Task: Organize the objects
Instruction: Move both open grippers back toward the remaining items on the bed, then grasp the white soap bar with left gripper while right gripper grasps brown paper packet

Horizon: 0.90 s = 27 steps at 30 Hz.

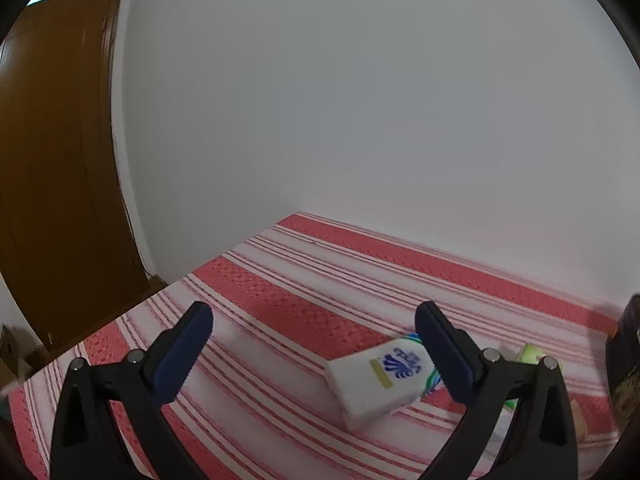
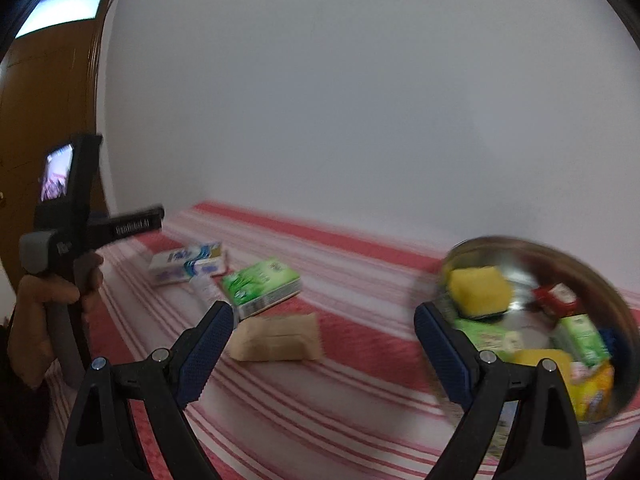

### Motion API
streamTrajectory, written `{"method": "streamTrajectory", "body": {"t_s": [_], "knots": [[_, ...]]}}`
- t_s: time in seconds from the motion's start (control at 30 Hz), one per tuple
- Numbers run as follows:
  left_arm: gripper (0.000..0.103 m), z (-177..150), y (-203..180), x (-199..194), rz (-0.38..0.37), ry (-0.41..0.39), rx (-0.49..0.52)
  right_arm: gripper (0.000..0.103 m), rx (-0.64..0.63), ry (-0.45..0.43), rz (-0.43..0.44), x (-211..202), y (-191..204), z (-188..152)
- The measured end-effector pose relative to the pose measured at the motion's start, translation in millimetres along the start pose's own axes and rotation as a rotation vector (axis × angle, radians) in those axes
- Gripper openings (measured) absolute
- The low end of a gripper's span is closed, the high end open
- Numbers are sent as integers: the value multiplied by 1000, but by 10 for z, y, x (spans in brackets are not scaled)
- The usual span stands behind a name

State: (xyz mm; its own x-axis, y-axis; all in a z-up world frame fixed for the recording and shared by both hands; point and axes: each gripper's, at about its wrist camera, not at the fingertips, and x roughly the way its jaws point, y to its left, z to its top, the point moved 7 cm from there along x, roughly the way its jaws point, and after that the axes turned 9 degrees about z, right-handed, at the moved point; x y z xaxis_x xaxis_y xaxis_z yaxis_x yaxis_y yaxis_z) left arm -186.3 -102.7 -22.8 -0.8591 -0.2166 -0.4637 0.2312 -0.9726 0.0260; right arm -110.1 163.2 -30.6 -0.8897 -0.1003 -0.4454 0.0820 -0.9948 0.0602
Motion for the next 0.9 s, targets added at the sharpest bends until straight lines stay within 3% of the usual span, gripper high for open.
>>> {"method": "streamTrajectory", "body": {"t_s": [0.17, 0.43, 0.53, 0.63, 0.7, 0.77, 0.9], "knots": [[102, 10, 57, 25, -6, 8, -18, 94, -7, 154, 44, 446, 165, -61], [102, -15, -26, 12, -13, 5, 13, 94, 26, 392, 22, 1084, 124, -247], [102, -8, -20, 14, -26, 6, 7, 93, 46, 449, 28, 1196, 126, -317], [102, -3, -22, -3, -34, 1, 5, 93, 49, 448, 38, 1199, 132, -315], [102, -11, -52, 16, -33, 2, 8, 89, 45, 447, 46, 1173, 137, -307], [102, -26, -65, 38, -32, 7, 8, 69, 28, 434, 61, 1123, 163, -292], [102, -48, -94, 40, -55, 17, 4, 58, 20, 424, 75, 1039, 157, -288]]}}
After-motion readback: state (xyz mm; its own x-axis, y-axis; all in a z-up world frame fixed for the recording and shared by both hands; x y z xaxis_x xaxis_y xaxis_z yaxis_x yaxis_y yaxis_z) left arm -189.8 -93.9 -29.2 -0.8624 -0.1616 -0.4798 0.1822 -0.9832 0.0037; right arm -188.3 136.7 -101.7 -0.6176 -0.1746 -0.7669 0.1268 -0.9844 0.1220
